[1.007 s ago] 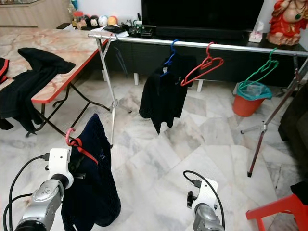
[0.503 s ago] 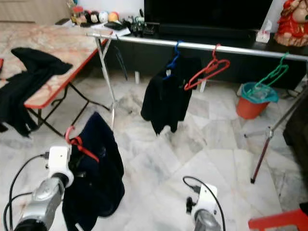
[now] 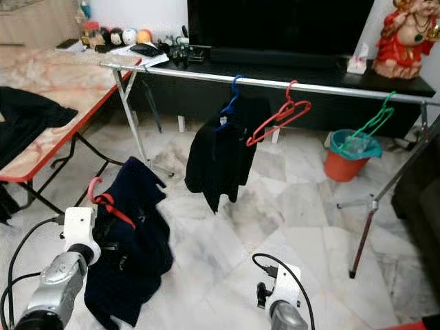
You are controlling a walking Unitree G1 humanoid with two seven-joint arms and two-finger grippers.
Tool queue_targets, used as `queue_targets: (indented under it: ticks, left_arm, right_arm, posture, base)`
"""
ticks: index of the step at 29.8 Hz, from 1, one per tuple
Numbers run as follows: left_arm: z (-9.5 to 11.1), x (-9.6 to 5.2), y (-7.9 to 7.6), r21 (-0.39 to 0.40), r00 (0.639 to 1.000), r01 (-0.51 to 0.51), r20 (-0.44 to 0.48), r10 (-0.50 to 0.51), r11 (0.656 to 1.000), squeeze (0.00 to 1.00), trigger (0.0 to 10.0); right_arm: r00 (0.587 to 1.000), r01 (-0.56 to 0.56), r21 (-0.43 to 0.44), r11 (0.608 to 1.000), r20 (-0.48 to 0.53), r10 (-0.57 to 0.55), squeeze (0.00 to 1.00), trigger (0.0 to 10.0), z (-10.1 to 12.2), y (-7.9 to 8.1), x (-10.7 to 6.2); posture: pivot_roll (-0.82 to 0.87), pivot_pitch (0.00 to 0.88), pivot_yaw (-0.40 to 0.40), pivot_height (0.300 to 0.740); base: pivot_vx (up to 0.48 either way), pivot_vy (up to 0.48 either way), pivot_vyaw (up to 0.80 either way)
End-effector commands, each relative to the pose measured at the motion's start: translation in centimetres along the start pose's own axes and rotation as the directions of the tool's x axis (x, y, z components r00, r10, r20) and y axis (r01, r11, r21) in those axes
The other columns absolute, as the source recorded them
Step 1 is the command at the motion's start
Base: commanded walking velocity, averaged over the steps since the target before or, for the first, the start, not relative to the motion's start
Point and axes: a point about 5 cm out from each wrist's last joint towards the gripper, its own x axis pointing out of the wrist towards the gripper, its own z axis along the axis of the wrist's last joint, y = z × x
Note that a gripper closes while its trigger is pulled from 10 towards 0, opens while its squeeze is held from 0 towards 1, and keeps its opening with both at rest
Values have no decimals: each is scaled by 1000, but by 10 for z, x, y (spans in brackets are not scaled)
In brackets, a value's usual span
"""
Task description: Hang hanger
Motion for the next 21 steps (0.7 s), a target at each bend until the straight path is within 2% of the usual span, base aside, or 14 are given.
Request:
queue_targets:
  ticks: [1, 13, 21]
  left_arm:
    - [14, 4, -3, 7, 998, 21, 59, -21, 1000, 0, 10000]
    - [16, 5, 1, 6, 998, 17, 61, -17, 1000, 0, 10000]
    - [17, 5, 5, 4, 998, -9, 68, 9, 1000, 0, 10000]
  right_arm:
    - [1000, 12, -3, 1000, 4, -12, 0, 10000, 2, -5, 0]
    - [1000, 14, 14, 1000, -2, -14, 0, 10000, 0, -6, 0]
    - [1000, -14, 4, 1000, -2, 14, 0, 10000, -2, -1, 0]
  posture:
    - [45, 0, 2, 740]
    - [47, 0, 13, 740]
    - [49, 0, 8, 740]
  base:
    - [337, 0, 0]
    - [342, 0, 0]
    - [351, 0, 0]
